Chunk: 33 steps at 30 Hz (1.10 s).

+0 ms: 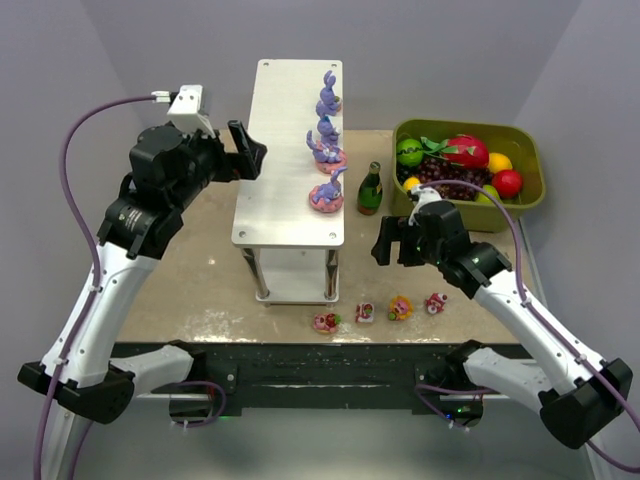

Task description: Place and organize the plastic toys onto the shelf

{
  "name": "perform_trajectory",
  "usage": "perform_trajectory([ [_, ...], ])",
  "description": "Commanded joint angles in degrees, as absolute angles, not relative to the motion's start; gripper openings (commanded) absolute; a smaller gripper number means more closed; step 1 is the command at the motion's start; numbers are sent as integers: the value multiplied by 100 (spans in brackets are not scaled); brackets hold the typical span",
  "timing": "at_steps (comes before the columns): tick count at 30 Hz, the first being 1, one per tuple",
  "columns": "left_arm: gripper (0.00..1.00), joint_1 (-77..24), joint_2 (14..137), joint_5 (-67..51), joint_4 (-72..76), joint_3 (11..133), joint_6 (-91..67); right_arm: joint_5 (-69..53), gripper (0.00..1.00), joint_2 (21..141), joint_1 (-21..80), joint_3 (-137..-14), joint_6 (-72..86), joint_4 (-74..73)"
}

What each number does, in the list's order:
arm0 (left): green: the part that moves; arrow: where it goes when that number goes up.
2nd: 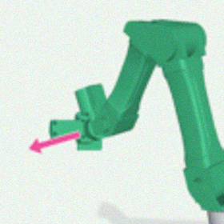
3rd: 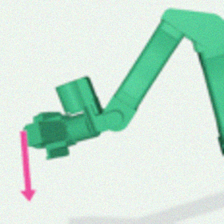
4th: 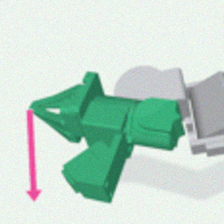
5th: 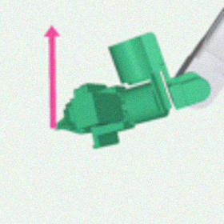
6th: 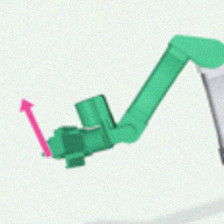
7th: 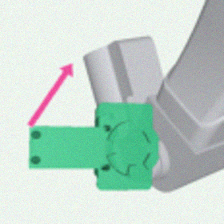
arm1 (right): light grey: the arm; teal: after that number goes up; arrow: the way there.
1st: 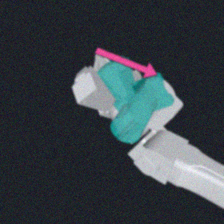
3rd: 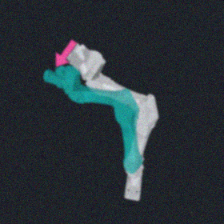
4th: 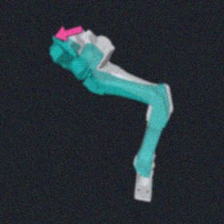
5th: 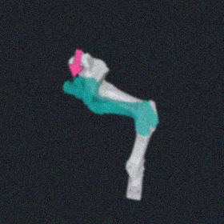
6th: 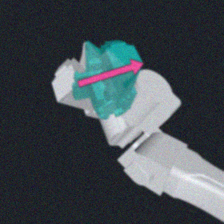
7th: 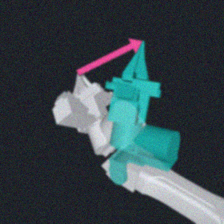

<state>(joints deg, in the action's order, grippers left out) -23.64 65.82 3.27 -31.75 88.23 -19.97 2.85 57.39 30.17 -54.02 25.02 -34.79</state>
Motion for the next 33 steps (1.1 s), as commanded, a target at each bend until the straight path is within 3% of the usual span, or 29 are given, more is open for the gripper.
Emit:
perform_trajectory([
  [1,100,-2338,6671,316,-2891,8877,-1960,-429,92,5651,3006,-5221,2197,-3287],
  [8,99,-2338,6899,299,-2962,9053,-1951,-720,83,5704,3041,-4896,2381,-3498],
  [17,99,-2329,7189,308,-3102,9281,-2057,-659,78,5774,3937,-4352,2961,-3393],
  [25,100,-2329,7225,369,-3190,9378,-2057,-414,57,6152,4227,-4105,3313,-3033],
  [33,100,-2329,7225,387,-3340,9448,-1969,-351,50,6469,4403,-4025,3437,-2883],
])
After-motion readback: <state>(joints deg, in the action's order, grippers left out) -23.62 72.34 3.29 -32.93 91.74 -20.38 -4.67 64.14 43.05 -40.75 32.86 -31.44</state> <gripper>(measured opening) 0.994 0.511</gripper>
